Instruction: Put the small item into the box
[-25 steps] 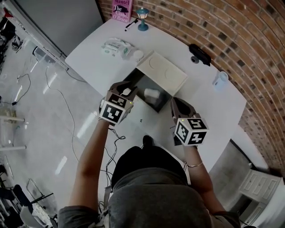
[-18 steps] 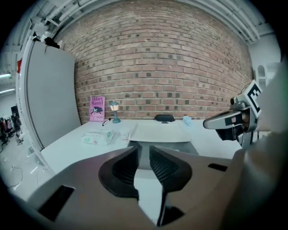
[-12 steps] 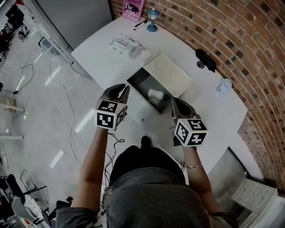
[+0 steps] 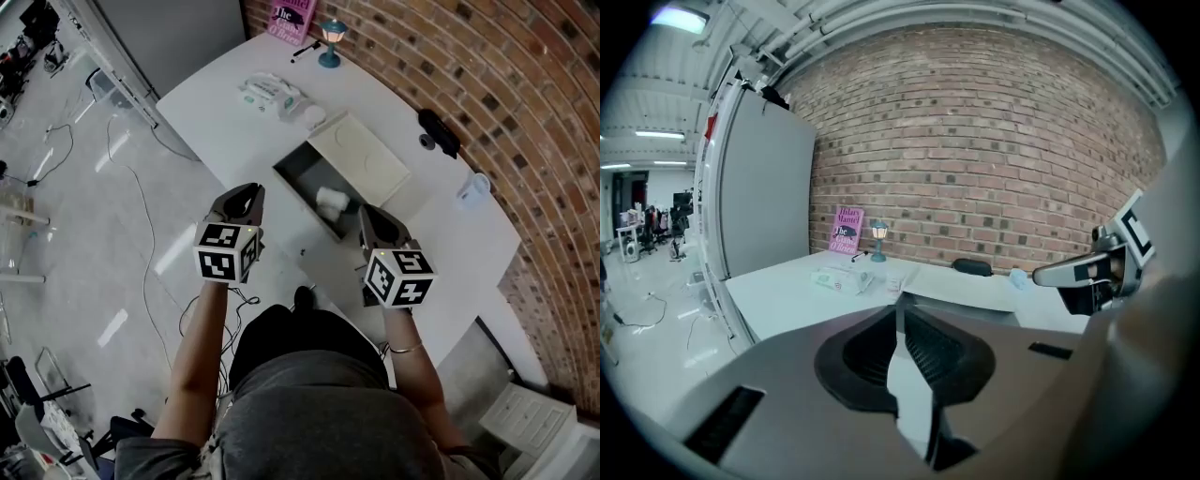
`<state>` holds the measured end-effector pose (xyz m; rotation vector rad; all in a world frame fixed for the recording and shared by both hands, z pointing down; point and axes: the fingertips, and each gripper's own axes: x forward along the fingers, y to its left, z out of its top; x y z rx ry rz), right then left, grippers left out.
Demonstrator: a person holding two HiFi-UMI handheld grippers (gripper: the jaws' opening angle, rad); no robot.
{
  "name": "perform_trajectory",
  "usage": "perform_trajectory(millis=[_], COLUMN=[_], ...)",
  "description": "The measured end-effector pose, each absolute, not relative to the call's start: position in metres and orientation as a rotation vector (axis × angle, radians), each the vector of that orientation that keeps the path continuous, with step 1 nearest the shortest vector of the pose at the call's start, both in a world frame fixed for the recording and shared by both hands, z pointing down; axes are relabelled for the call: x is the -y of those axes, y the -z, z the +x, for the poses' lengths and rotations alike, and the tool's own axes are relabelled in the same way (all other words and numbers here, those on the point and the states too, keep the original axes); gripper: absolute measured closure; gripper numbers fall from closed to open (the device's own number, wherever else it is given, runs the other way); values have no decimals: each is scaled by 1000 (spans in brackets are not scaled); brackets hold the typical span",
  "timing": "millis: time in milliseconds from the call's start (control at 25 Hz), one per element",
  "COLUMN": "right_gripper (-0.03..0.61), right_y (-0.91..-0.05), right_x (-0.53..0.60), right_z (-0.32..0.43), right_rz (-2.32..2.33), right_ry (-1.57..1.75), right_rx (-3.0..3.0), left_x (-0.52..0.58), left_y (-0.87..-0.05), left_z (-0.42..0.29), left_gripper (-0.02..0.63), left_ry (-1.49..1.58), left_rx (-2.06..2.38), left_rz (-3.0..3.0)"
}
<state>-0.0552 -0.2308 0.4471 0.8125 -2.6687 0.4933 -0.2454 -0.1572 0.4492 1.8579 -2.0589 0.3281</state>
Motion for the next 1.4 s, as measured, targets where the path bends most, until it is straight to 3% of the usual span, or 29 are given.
perform_trajectory(millis=[1400], right_gripper=[575], right_y=[-447], right_x=[219], right_z=[-80], right_rz=[676], right_ry=[-366], right_rx=[2680], left_x=[113], left_y=[-451], left_z=[-266], left_gripper=[571], left_ry=[-187], left_rx=[2186], left_rz=[1684])
